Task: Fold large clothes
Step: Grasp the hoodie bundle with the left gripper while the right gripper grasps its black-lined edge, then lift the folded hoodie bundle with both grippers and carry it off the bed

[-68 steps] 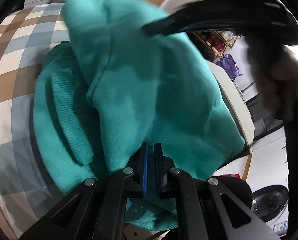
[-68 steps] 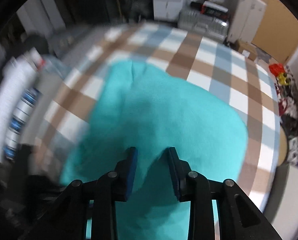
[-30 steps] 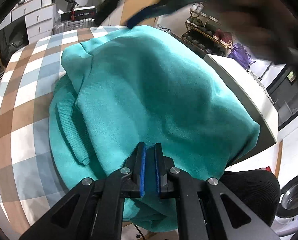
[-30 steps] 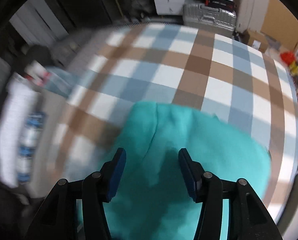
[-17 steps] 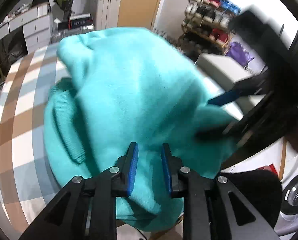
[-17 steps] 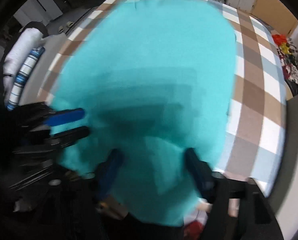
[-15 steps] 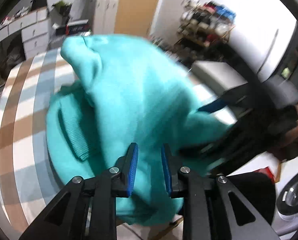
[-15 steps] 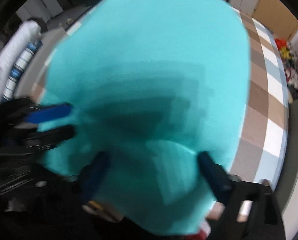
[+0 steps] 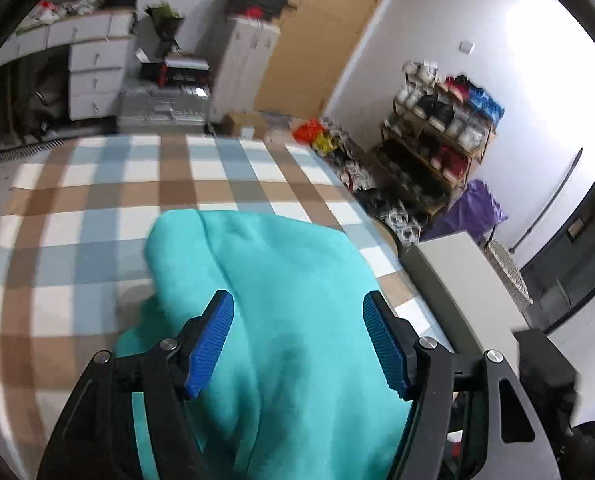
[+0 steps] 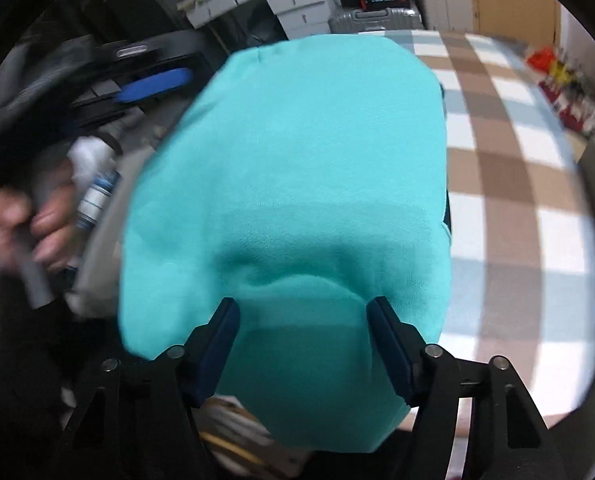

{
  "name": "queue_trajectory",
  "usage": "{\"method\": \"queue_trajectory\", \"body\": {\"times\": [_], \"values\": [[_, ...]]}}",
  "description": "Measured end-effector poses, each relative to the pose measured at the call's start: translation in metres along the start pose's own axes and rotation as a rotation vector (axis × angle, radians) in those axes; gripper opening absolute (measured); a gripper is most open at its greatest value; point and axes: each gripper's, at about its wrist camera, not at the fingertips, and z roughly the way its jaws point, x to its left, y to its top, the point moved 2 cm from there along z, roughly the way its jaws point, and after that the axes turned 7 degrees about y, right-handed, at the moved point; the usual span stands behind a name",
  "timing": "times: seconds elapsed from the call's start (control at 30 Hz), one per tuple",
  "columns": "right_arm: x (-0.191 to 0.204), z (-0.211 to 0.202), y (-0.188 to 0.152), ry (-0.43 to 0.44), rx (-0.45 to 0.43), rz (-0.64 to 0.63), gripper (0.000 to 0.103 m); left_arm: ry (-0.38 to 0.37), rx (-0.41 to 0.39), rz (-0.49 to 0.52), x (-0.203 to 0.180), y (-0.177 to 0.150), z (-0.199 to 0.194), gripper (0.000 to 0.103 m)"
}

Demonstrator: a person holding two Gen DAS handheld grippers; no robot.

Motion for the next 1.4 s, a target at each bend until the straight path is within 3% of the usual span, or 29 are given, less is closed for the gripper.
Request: {"method": "queue_trajectory", "body": {"times": [0.1, 0.13, 0.3, 0.4, 0.53, 0.57, 0.6, 0.63, 0.67, 0.8, 0.87, 0.9, 0.93, 1.03, 1.13, 1.27, 1.4], "values": [[-0.008, -0.004, -0.009, 0.154, -0.048, 0.071, 0.063, 0.096, 0.205, -0.016, 0.012, -0.017, 0.052, 0.063], [-0.009, -0.007, -0.011, 0.175, -0.069, 0.078, 0.063, 0.093, 0.226, -0.029, 0.020, -0.018, 0.059, 0.066], [-0.019, -0.023, -0.009, 0.342, -0.161, 0.142, 0.058, 0.119, 0.241, -0.031, 0.031, -0.027, 0.053, 0.076], [-0.021, -0.035, -0.013, 0.424, -0.226, 0.188, 0.060, 0.130, 0.251, -0.066, 0.029, -0.025, 0.025, 0.075], [-0.031, -0.059, -0.020, 0.468, -0.359, 0.228, 0.060, 0.109, 0.185, -0.035, 0.032, -0.033, -0.029, 0.076], [-0.036, -0.067, -0.022, 0.457, -0.397, 0.236, 0.065, 0.131, 0.181, -0.032, 0.038, -0.043, -0.044, 0.078], [-0.043, -0.076, -0.023, 0.431, -0.440, 0.240, 0.079, 0.131, 0.188, -0.035, 0.040, -0.040, -0.042, 0.086], [-0.046, -0.081, -0.022, 0.405, -0.456, 0.237, 0.088, 0.121, 0.210, -0.046, 0.048, -0.048, -0.045, 0.088], [-0.051, -0.083, -0.019, 0.369, -0.458, 0.230, 0.098, 0.095, 0.245, -0.074, 0.060, -0.057, -0.047, 0.088], [-0.067, -0.052, 0.000, 0.334, -0.313, 0.253, 0.100, 0.010, 0.388, -0.216, 0.097, -0.076, -0.028, 0.088], [-0.071, -0.037, 0.006, 0.343, -0.251, 0.266, 0.100, -0.098, 0.427, -0.322, 0.107, -0.083, -0.020, 0.088], [-0.071, -0.028, 0.011, 0.333, -0.227, 0.269, 0.100, -0.219, 0.450, -0.399, 0.111, -0.086, -0.016, 0.087], [-0.073, -0.022, 0.012, 0.336, -0.213, 0.269, 0.100, -0.279, 0.455, -0.446, 0.114, -0.086, -0.013, 0.088], [-0.073, -0.006, 0.017, 0.337, -0.150, 0.284, 0.100, -0.267, 0.461, -0.489, 0.120, -0.086, -0.004, 0.088], [-0.073, 0.001, 0.021, 0.315, -0.149, 0.274, 0.100, -0.328, 0.503, -0.534, 0.122, -0.084, 0.004, 0.089], [-0.072, 0.006, 0.016, 0.301, -0.126, 0.266, 0.100, -0.442, 0.484, -0.526, 0.119, -0.075, -0.014, 0.089], [-0.070, 0.009, 0.022, 0.289, -0.125, 0.249, 0.100, -0.384, 0.491, -0.433, 0.099, -0.067, -0.013, 0.089]]}}
